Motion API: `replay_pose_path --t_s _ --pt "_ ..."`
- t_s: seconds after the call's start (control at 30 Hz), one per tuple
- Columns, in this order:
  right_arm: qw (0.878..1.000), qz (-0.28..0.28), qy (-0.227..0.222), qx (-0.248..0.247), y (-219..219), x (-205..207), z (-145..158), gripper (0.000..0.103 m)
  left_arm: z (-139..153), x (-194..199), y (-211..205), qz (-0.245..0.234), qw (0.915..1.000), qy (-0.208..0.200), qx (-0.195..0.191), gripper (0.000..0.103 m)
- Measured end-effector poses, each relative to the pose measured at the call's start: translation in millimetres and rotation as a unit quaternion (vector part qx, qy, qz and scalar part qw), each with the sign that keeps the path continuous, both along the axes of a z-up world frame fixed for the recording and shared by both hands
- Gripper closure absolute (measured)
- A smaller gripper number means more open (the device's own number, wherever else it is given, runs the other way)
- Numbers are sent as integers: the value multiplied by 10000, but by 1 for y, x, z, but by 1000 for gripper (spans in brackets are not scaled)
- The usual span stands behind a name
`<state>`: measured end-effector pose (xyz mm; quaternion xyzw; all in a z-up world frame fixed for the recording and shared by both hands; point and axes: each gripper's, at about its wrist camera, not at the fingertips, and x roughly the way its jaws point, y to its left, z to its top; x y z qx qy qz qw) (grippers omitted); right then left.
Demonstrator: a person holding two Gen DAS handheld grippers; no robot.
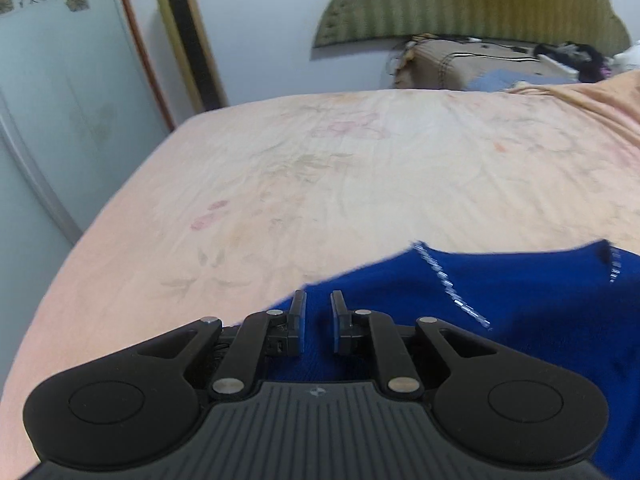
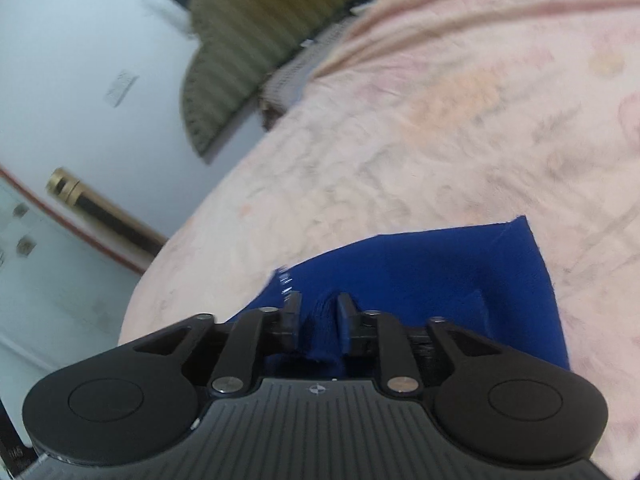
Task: Fold small clothes
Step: 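Lift the hem with both grippers and fold it toward the collar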
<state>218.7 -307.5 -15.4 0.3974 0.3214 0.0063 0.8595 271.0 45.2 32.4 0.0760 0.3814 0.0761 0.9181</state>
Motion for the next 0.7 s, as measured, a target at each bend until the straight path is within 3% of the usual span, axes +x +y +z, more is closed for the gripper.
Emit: replay_pose_path --t_s 0.07,0.13,0.23,0.27,0.4,0.53,0.63,0.7 --pt "10000 -41 18 32 -5 7 -6 59 0 4 5 47 10000 -23 -45 90" --pt "10000 -55 -14 -65 -8 11 -6 53 0 8 11 96 9999 34 -105 90" --pt "9989 -238 -115 -387 -11 5 2 52 1 11 24 299 9995 20 -34 90" --pt "9978 -356 -241 -505 -13 1 5 47 2 11 28 399 9992 14 -18 90" --pt "9917 -659 -638 -905 -14 -13 20 42 9 4 53 591 9981 -13 -180 90" --pt "9902 332 -600 -1220 2 -2 24 42 14 -9 64 430 9989 -54 -176 89" --pt "9838 1494 -308 -939 22 20 11 35 13 -13 59 131 9998 29 -112 87" --pt "9846 1491 -72 -915 30 28 0 35 10 -14 55 -4 10000 54 -31 86"
